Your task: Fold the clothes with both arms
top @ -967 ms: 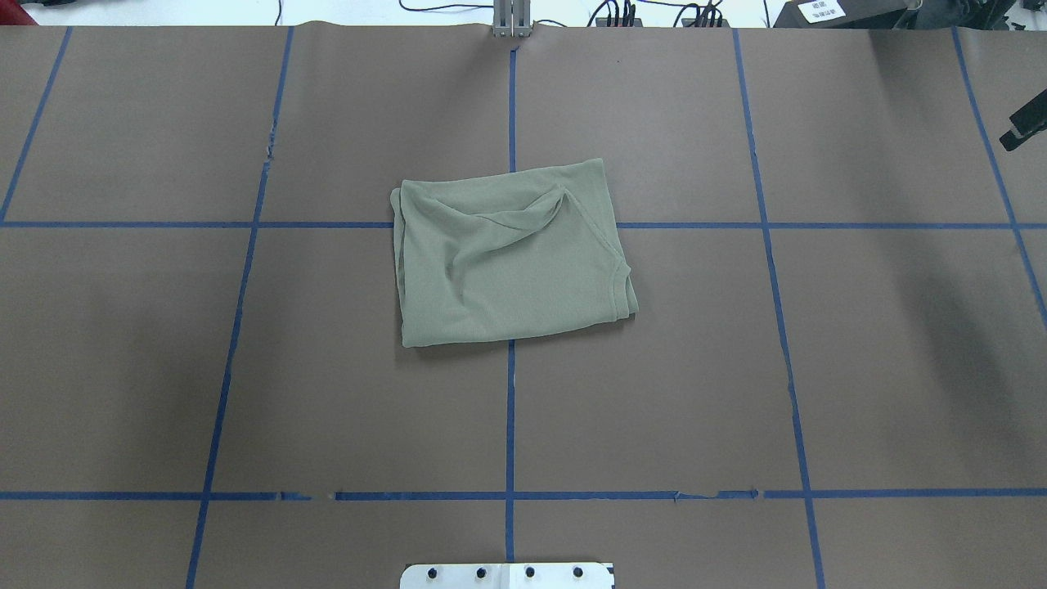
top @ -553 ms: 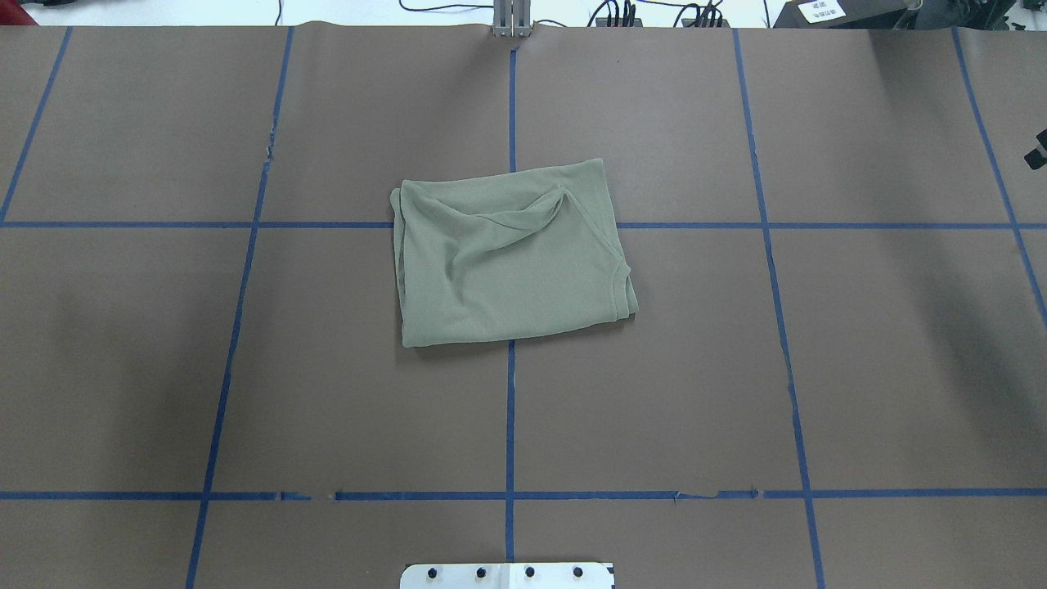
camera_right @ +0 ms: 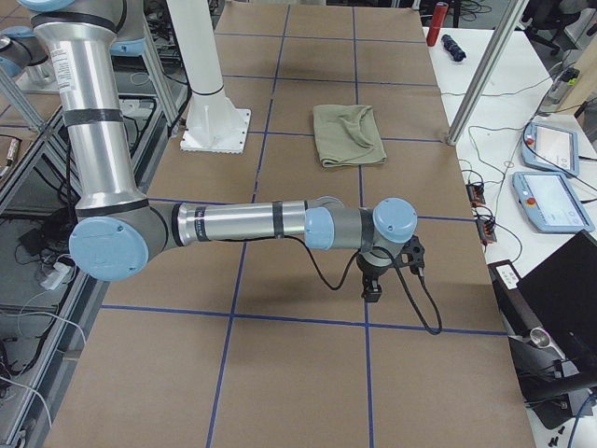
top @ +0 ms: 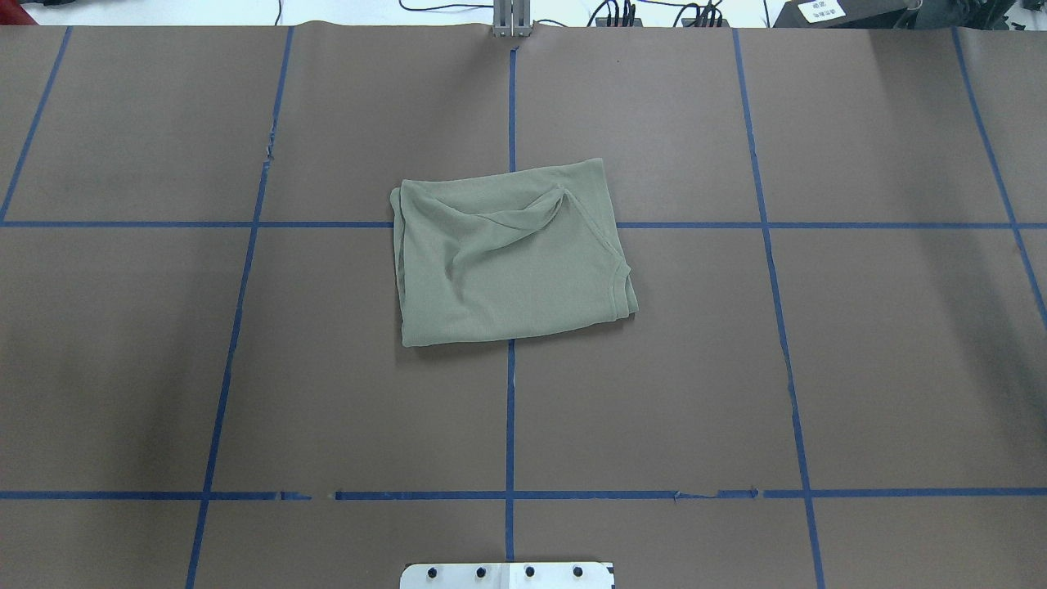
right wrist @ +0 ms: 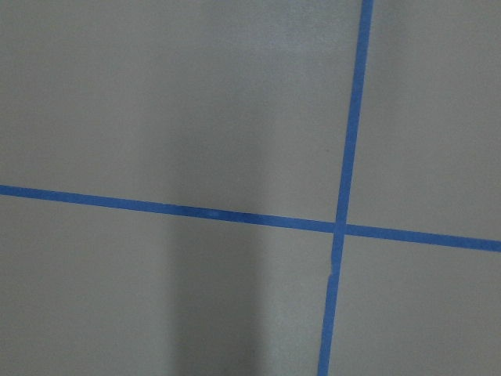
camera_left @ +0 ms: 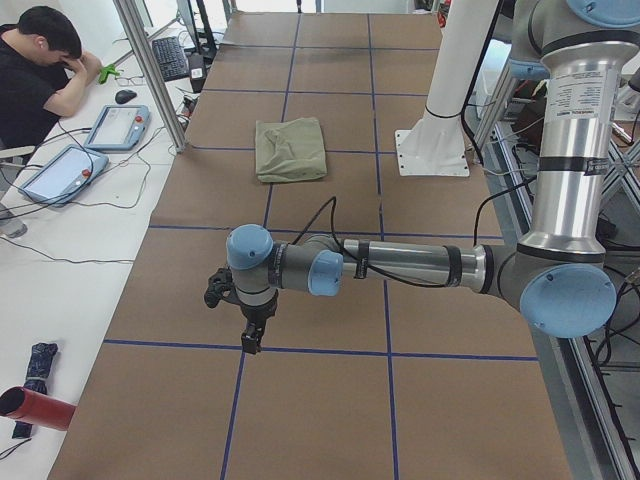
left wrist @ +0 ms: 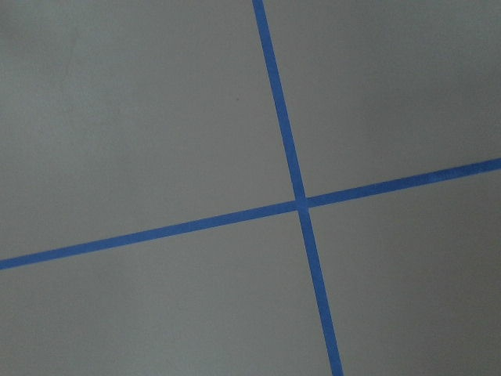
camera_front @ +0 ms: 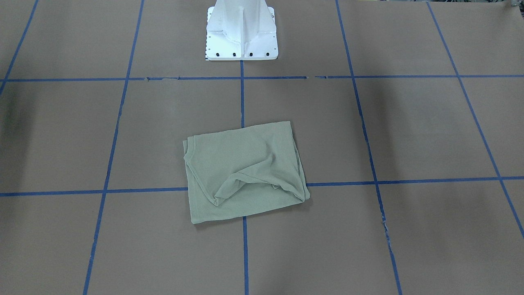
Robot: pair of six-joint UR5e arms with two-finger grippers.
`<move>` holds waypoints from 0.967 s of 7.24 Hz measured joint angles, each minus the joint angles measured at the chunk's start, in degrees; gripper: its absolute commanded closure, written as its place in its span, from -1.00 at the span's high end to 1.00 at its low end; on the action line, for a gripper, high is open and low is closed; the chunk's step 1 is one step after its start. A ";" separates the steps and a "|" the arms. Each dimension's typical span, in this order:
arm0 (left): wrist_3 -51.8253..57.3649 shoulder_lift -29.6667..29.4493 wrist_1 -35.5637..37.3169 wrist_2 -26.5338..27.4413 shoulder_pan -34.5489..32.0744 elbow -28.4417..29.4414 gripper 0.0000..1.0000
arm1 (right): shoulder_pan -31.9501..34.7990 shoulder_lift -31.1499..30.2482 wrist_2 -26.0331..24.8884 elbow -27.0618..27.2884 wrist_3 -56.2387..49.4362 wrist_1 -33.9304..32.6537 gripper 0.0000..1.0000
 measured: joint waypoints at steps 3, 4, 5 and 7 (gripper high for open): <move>2.46 1.08 0.69 -0.91 -0.03 -0.50 0.99 | 2.38 -8.03 -0.74 4.44 0.71 -0.31 1.00; 2.50 1.05 0.71 -0.94 -0.04 -0.70 0.99 | 2.65 -10.14 -1.32 5.68 1.68 0.03 1.00; 2.51 1.08 0.74 -0.95 -0.04 -1.01 0.99 | 2.79 -11.70 -1.92 6.82 2.69 0.66 1.00; 2.50 1.14 0.80 -0.94 -0.04 -1.28 0.99 | 2.81 -13.12 -2.47 7.67 5.15 2.82 1.00</move>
